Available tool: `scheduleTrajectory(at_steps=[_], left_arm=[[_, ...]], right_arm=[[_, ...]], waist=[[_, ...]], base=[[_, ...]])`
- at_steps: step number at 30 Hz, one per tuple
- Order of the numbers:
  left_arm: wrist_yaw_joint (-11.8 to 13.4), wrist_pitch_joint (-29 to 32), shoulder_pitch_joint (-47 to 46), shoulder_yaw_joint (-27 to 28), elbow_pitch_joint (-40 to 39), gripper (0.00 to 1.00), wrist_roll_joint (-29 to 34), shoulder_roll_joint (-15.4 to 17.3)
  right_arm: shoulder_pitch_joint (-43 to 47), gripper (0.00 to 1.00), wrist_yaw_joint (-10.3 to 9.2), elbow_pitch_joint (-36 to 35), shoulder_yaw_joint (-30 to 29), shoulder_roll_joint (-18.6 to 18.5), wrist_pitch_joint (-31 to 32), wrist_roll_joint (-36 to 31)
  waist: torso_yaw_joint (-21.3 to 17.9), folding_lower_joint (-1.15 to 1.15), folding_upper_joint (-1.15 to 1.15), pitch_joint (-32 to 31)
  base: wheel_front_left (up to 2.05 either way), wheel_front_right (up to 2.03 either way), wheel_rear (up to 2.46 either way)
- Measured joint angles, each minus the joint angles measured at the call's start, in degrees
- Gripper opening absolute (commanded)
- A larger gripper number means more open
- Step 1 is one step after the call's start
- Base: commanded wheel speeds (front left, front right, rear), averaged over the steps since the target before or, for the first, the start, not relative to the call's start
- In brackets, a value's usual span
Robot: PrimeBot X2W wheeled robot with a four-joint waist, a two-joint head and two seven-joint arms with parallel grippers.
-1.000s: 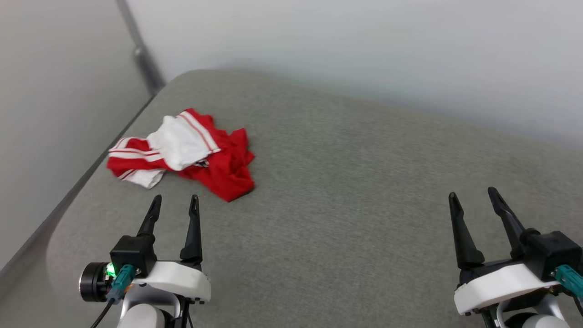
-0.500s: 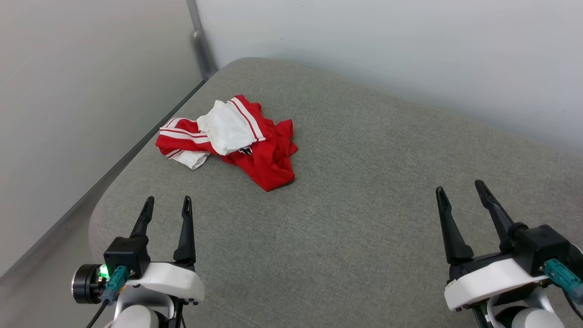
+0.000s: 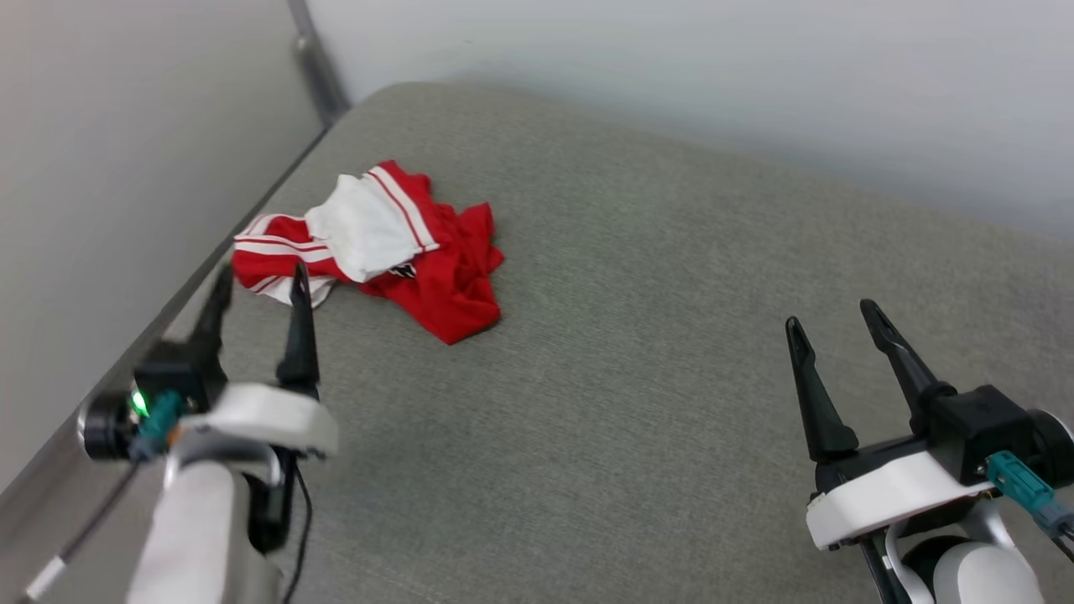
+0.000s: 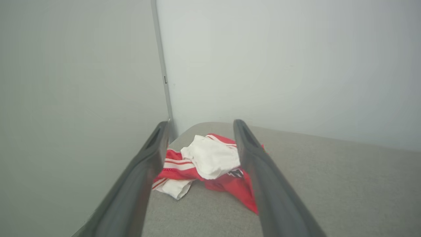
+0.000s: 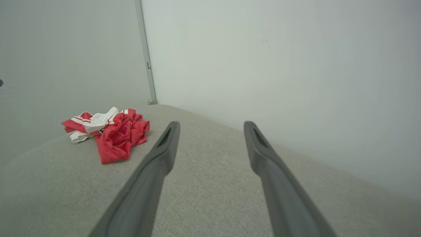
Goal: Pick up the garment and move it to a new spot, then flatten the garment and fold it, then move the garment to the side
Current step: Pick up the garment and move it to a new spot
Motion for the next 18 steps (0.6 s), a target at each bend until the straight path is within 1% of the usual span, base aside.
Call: scheduleTrajectory(at_steps=[2, 3, 6, 8, 12, 15, 18], left_arm=[[-0.2, 1.1, -3.8, 0.6, 1.1, 1.0, -0.2, 1.4], [-0.6, 2.4, -8.3, 0.9, 2.1, 1.0, -0.6, 2.9], [-1.7, 6.5, -14.5, 1.1, 4.6, 1.0, -1.7, 5.5], [-2.7, 10.2, -18.4, 1.4, 7.0, 1.0, -3.0, 7.7], [-4.0, 18.2, -24.9, 1.0, 12.9, 1.0, -5.2, 13.2], [-4.4, 25.3, -27.7, 0.0, 18.4, 1.0, -7.7, 17.3], [-4.5, 32.2, -28.9, -2.1, 22.8, 1.0, -11.8, 20.2]], right_arm=[[-0.5, 1.0, 0.0, -0.5, 0.2, 0.0, 0.6, -0.4], [-1.3, 1.0, 0.0, -1.3, 0.5, 0.0, 0.9, -1.0], [-2.1, 1.0, 0.0, -2.1, 0.6, 0.0, 1.5, -1.5], [-2.4, 1.0, 0.0, -2.7, 0.6, 0.0, 1.6, -1.9], [-5.3, 1.0, 0.0, -4.3, 1.2, 0.0, 1.2, -2.4], [-7.4, 1.0, 0.0, -5.0, 1.8, 0.0, 0.4, -2.4], [-8.9, 1.0, 0.0, -5.2, 2.2, 0.0, -0.5, -2.1]], waist=[[-1.1, 0.0, 0.0, 0.9], [-2.2, 0.0, 0.0, 2.3], [-4.1, 0.0, 0.0, 4.4], [-5.3, 0.0, 0.0, 6.2], [-8.1, 0.01, 0.0, 10.1], [-10.5, 0.01, 0.0, 13.0], [-12.8, 0.01, 0.0, 15.7]], base=[[0.0, 0.0, 0.0], [0.0, 0.0, 0.0], [0.0, 0.0, 0.0], [0.0, 0.0, 0.0], [0.0, 0.0, 0.0], [0.0, 0.0, 0.0], [0.0, 0.0, 0.0]])
